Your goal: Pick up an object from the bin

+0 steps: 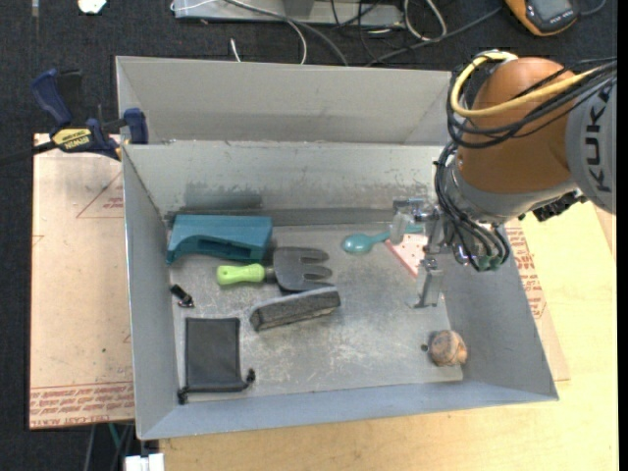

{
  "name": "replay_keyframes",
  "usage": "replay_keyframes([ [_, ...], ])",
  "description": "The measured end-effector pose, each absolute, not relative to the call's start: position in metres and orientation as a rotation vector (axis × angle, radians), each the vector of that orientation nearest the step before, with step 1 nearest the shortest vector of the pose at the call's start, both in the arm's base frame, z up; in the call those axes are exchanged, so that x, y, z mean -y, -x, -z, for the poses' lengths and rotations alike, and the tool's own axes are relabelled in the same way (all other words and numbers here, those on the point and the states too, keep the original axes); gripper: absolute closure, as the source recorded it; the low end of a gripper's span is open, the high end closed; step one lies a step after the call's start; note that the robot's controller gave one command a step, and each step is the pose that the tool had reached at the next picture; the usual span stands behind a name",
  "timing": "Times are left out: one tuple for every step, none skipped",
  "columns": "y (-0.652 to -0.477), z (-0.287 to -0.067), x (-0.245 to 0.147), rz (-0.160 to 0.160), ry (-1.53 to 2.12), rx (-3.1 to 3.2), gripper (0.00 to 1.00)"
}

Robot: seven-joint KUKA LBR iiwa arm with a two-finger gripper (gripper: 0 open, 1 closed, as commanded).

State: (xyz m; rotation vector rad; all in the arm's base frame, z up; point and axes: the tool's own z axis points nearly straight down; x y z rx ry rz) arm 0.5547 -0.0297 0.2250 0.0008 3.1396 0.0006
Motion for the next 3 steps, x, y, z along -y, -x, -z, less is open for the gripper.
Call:
replay_keyframes([
  [-0.584,-0.142,-0.029,-0.004,-0.080,-3.135,0.00],
  [-0.600,-0.141,-0.108,0.002,0.064,-3.128,0.00],
  [-0.572,-0.118,-0.113,0.000,0.085,-3.137,0.00],
])
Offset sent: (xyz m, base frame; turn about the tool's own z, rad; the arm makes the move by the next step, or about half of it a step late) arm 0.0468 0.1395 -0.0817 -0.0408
